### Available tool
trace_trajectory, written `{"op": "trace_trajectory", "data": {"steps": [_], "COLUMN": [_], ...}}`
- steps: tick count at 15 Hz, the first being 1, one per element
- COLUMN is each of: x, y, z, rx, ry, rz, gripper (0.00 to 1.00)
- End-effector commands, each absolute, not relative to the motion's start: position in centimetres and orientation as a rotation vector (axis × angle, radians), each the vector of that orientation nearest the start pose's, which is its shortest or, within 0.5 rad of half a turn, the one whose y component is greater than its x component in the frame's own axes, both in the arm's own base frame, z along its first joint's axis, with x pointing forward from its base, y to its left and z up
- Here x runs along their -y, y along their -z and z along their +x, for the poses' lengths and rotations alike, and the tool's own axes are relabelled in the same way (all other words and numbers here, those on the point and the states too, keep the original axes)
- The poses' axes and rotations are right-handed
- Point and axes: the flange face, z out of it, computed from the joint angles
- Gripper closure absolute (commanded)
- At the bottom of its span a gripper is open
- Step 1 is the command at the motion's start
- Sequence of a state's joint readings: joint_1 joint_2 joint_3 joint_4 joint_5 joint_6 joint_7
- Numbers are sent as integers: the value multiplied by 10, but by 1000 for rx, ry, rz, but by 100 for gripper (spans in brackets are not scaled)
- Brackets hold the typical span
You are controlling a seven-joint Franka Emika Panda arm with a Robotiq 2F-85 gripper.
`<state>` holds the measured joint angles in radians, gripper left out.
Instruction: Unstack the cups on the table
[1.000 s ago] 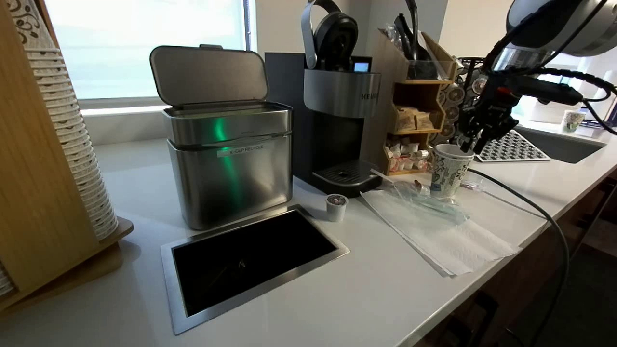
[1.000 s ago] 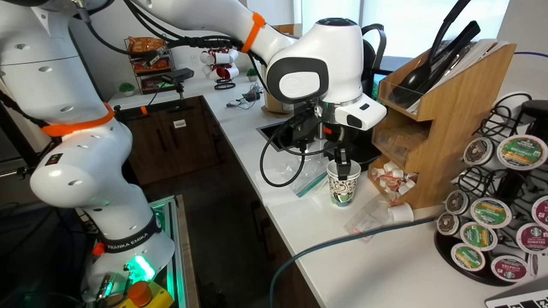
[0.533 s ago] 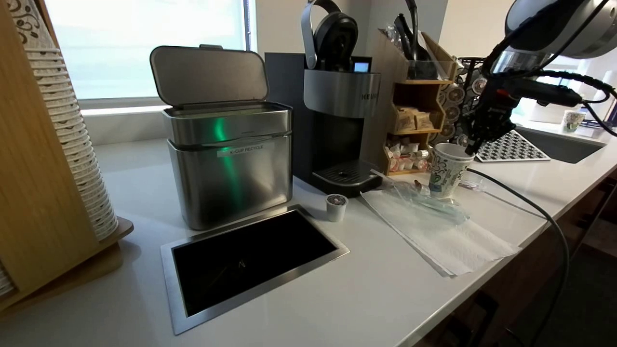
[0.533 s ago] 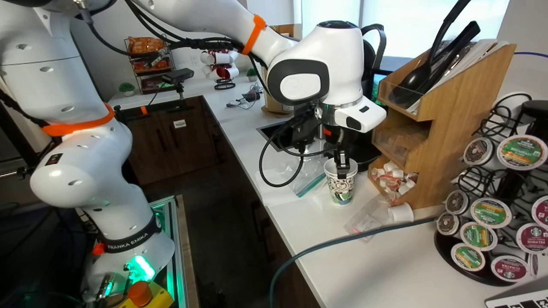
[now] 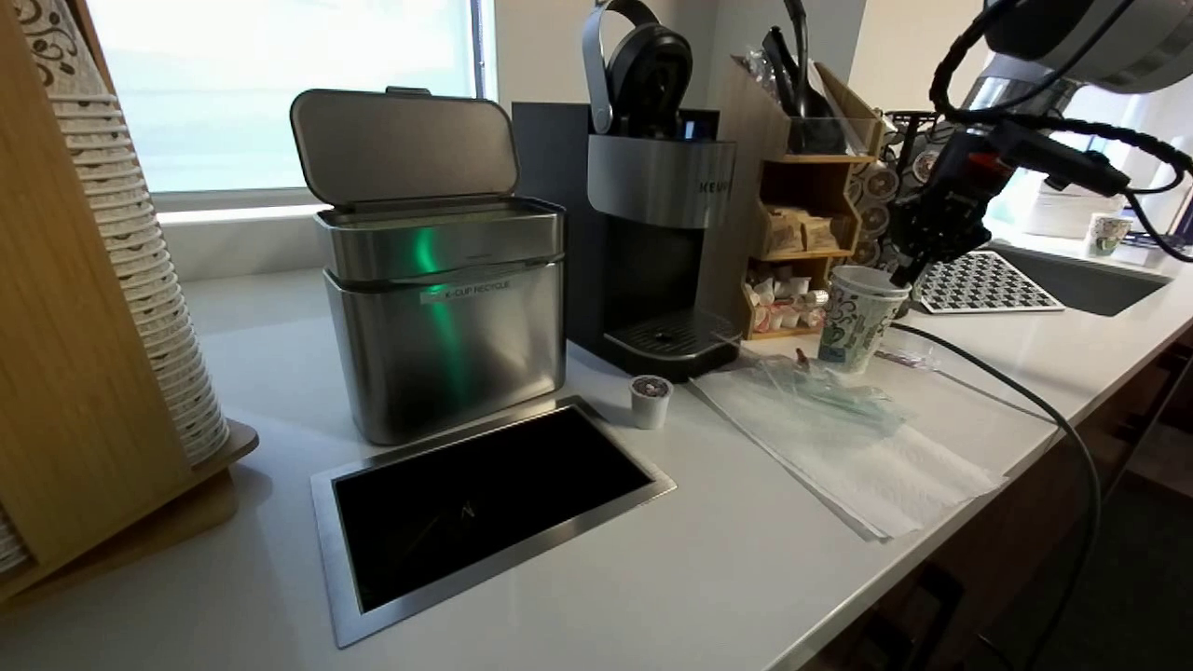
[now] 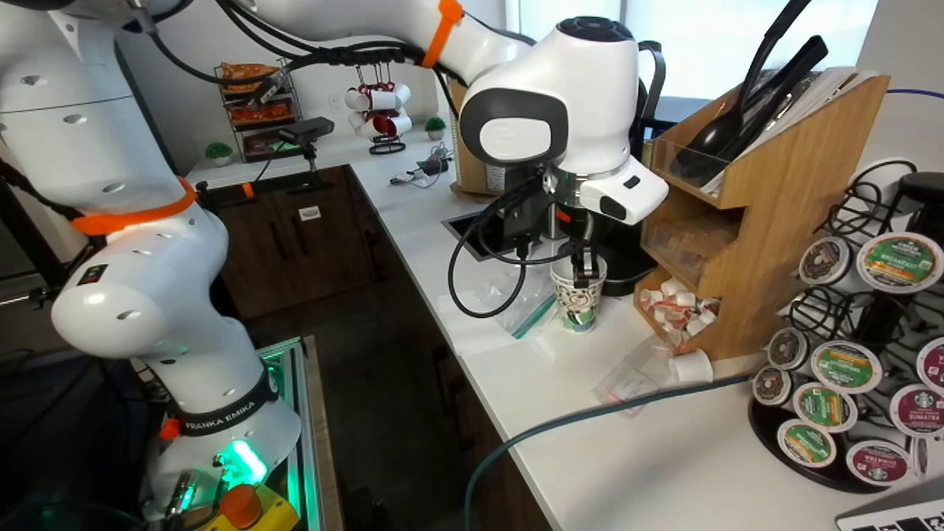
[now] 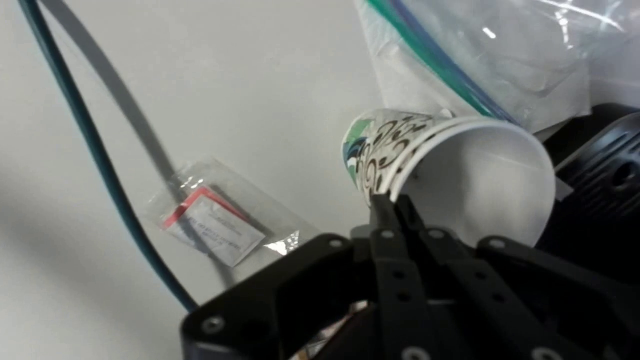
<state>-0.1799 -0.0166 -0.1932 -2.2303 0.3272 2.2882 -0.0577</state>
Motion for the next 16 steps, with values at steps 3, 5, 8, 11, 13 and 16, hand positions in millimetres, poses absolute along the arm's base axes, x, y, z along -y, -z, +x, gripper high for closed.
{"op": "trace_trajectory", "data": {"steps": [3, 5, 8, 11, 13, 16], "x": [201, 203, 213, 206, 203, 201], "y": [-404, -404, -397, -397, -400, -408], "z": [488, 485, 489, 488, 488, 486], "rx": [-650, -559, -730, -720, -641, -639], "ry": [122, 103, 191, 214, 136, 126], "rz": [-2732, -2738, -2916, -2940, -2903, -2882], "gripper": [99, 99, 99, 99, 99, 99]}}
